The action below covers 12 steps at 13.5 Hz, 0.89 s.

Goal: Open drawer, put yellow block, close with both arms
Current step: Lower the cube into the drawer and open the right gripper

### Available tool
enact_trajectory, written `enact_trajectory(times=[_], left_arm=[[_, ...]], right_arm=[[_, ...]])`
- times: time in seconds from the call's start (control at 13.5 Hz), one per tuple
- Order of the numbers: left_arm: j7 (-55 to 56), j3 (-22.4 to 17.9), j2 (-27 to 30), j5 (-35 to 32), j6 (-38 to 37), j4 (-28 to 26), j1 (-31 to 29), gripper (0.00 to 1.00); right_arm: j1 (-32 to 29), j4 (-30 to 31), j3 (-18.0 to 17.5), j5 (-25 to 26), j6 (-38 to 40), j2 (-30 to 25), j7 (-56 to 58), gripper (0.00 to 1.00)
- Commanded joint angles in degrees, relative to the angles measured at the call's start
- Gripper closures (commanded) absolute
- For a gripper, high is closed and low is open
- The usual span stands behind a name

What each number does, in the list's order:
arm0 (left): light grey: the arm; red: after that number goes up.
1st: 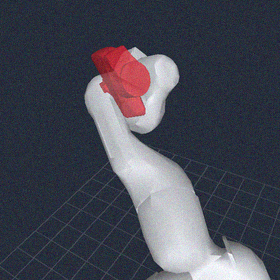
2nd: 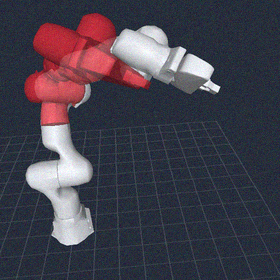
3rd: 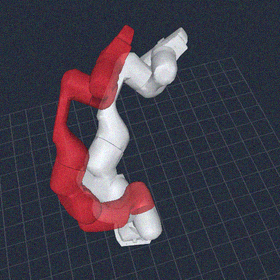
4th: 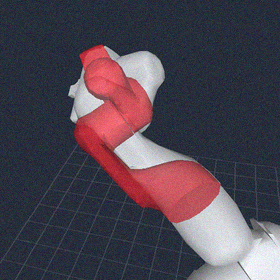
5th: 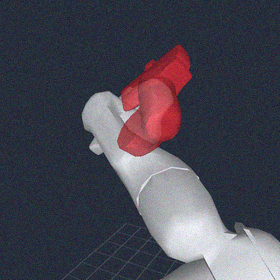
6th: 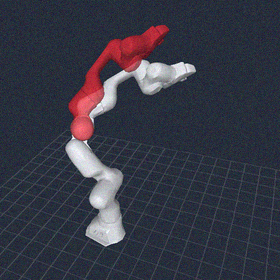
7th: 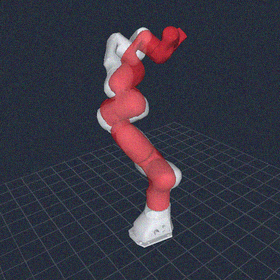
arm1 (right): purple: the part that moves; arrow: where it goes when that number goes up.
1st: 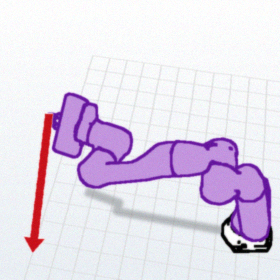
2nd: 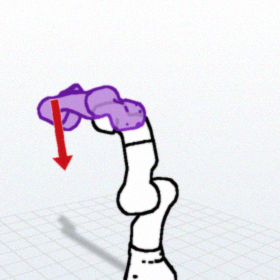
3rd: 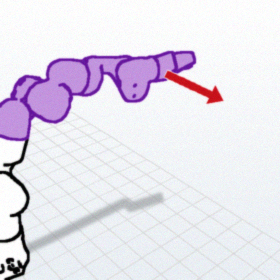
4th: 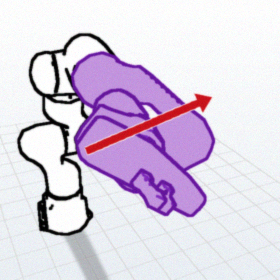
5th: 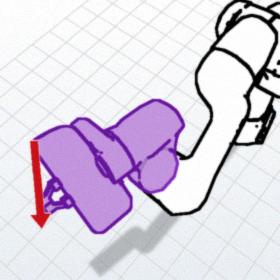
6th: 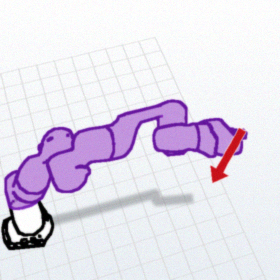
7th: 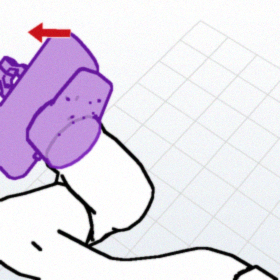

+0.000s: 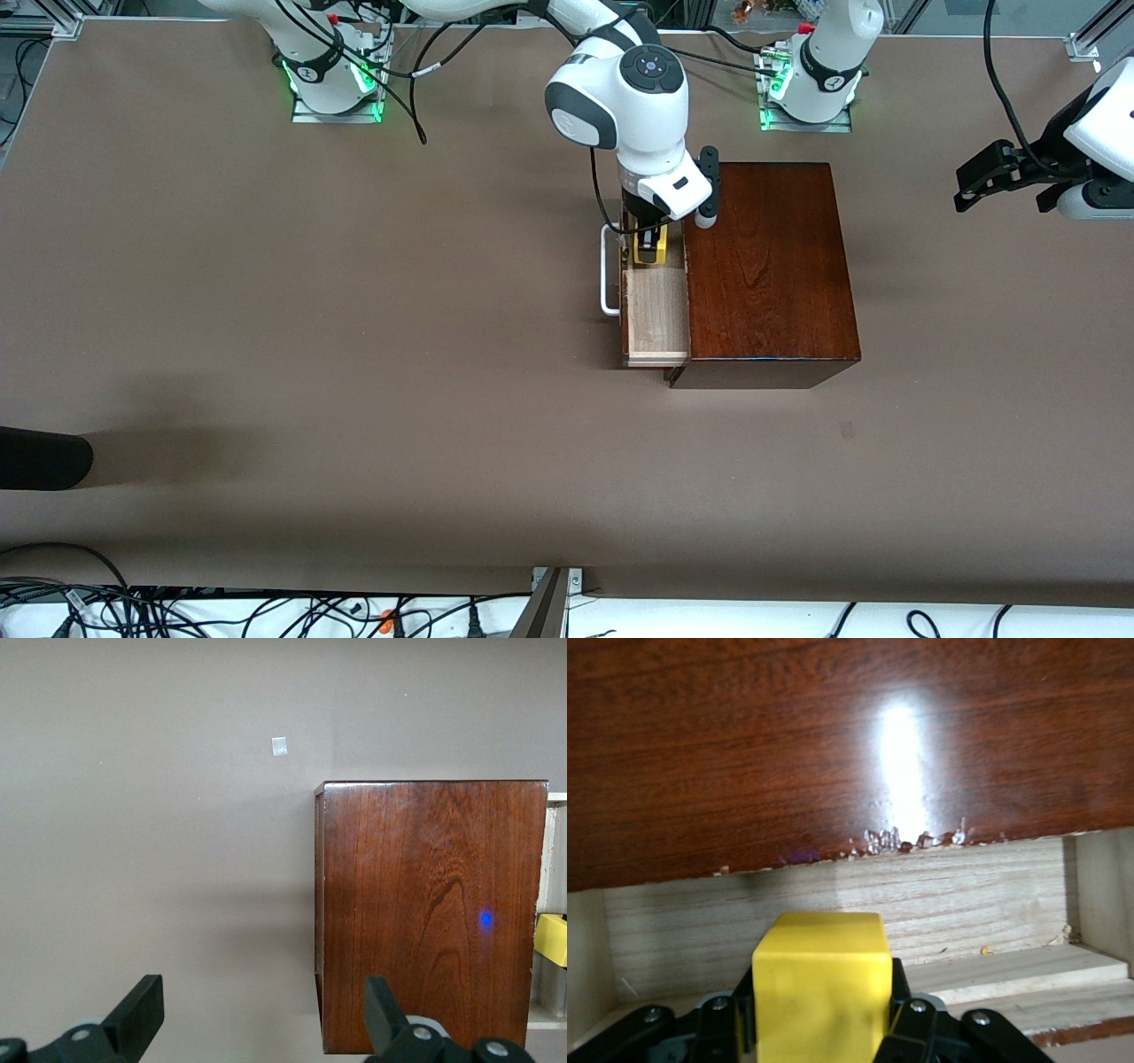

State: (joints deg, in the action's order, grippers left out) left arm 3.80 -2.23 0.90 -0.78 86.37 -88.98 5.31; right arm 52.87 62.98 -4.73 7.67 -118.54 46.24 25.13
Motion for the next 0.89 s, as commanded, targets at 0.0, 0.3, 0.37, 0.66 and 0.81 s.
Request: enact_trajectory(times=[0.0,0.3,0.37,0.66,0.81], left_arm=[[-0.37,-0.23,0.16,1.58,-1.29,0.91,-0.12,0.0],[-0.37,-0.14,0.16,1.58,-1.29,0.83,-0.12,0.0],[-0.46,-0.14,0.16,1.58,-1.29,0.83,-0.12,0.0],[-0.46,-0.14,0.16,1.58,-1.29,0.83,-0.12,0.0],[-0.54,-0.14,0.07,1.58,-2.08,0.83,-0.12,0.0]], right_arm=[[0.65,-1.89,0.34,1.12,0.42,1.84,-0.96,0.61],[0.56,-1.89,0.34,1.12,0.16,2.98,-0.96,0.53],[0.56,-1.89,0.34,1.12,0.16,3.07,-0.96,0.52],[0.56,-1.02,0.34,1.12,0.33,3.16,-0.96,0.49],[0.3,-1.01,0.34,1.12,0.59,3.51,-0.78,0.48]])
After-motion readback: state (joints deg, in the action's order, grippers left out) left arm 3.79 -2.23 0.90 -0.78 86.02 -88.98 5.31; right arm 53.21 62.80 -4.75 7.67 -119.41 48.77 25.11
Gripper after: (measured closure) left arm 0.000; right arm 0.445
